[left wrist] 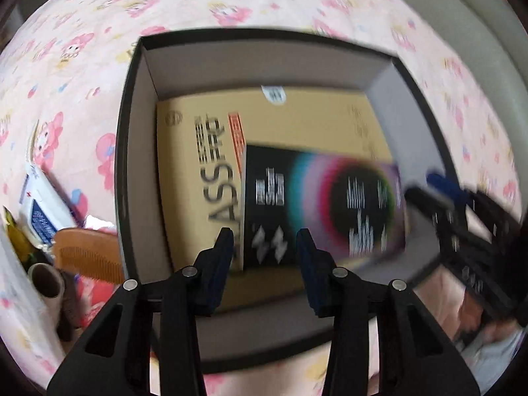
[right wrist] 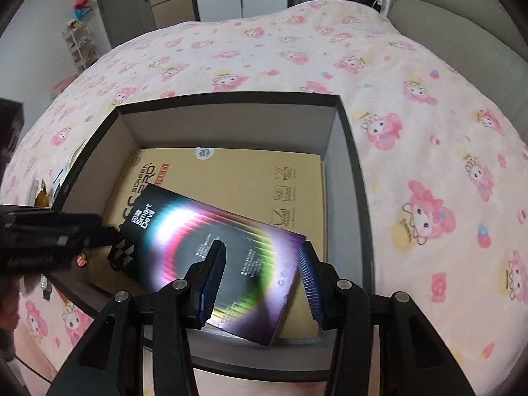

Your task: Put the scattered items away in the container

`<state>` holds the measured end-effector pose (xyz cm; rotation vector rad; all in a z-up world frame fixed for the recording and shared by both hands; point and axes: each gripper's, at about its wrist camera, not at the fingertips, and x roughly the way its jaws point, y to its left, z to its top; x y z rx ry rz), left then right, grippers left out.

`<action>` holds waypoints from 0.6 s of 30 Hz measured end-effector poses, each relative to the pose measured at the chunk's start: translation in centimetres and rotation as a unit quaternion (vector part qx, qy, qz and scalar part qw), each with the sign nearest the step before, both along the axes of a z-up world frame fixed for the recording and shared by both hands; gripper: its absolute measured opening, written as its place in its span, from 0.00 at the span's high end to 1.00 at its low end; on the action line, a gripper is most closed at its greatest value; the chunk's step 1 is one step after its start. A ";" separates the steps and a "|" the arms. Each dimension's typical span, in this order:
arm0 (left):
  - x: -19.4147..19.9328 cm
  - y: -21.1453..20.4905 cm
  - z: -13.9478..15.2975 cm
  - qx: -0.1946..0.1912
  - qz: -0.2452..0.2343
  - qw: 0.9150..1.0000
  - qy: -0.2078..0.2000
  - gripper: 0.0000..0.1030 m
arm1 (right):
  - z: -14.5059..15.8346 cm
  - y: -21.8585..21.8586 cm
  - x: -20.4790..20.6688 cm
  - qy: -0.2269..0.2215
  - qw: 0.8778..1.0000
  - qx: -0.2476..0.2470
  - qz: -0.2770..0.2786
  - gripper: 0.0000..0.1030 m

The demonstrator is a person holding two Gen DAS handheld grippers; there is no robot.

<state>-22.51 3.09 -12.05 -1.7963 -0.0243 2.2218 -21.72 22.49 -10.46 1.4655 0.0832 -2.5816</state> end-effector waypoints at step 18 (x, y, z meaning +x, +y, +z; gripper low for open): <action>-3.0 1.2 -2.1 -0.067 -0.015 0.998 -0.012 0.68 | -0.9 0.5 -0.7 -0.021 1.000 -0.003 0.007 0.60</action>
